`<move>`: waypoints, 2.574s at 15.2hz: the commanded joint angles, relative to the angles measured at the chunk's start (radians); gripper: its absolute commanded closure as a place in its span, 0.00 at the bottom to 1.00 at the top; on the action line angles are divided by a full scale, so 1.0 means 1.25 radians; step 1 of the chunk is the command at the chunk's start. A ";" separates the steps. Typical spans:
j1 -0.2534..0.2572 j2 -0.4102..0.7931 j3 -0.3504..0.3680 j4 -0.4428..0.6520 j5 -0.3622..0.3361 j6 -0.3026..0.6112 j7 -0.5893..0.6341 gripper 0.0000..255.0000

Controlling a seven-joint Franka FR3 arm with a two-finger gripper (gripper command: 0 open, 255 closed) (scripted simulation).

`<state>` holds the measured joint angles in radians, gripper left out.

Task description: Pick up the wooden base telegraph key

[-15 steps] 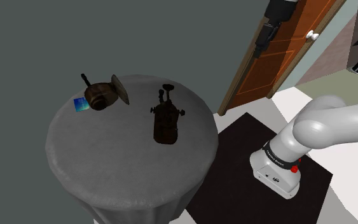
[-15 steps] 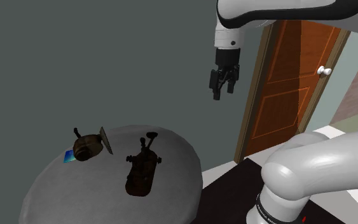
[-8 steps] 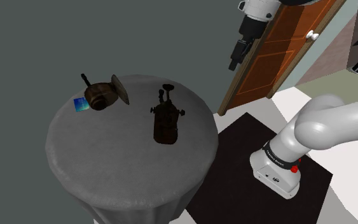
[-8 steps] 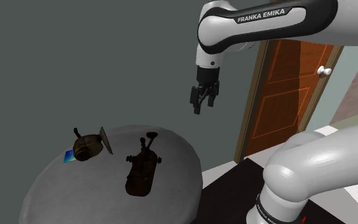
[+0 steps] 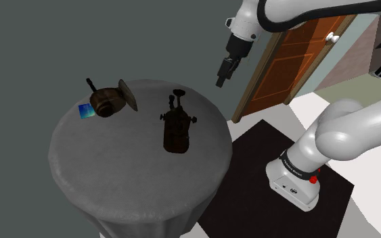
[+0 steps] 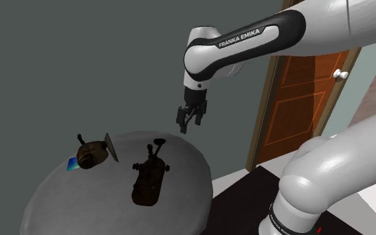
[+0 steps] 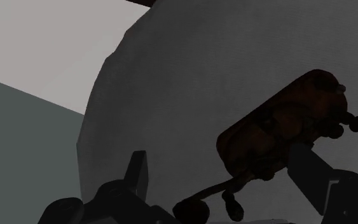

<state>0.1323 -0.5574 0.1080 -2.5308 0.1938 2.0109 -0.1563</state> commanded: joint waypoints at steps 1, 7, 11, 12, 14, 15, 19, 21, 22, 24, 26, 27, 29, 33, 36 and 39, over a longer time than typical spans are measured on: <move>0.017 0.040 0.016 -0.004 0.021 0.060 0.000 0.00; 0.060 0.189 0.057 0.025 0.073 0.221 -0.011 0.00; 0.086 0.295 0.083 0.066 0.098 0.316 -0.019 0.00; 0.089 0.309 0.086 0.072 0.101 0.328 -0.020 0.00; 0.090 0.323 0.087 0.063 0.105 0.351 -0.025 0.00; 0.091 0.331 0.088 0.059 0.107 0.362 -0.028 0.00; 0.094 0.362 0.090 0.043 0.115 0.409 -0.040 0.00; 0.094 0.367 0.091 0.041 0.117 0.415 -0.041 0.00; 0.094 0.366 0.090 0.039 0.118 0.417 -0.043 1.00; 0.094 0.367 0.091 0.040 0.117 0.417 -0.042 1.00; 0.094 0.367 0.091 0.039 0.118 0.417 -0.042 1.00; 0.094 0.367 0.091 0.038 0.118 0.418 -0.042 1.00; 0.094 0.367 0.091 0.038 0.118 0.418 -0.042 1.00; 0.093 0.351 0.089 0.048 0.112 0.392 -0.035 1.00; 0.091 0.328 0.088 0.060 0.106 0.357 -0.027 1.00; 0.089 0.306 0.086 0.074 0.100 0.323 -0.019 1.00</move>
<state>0.2439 -0.1636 0.2167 -2.4421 0.3209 2.4283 -0.1825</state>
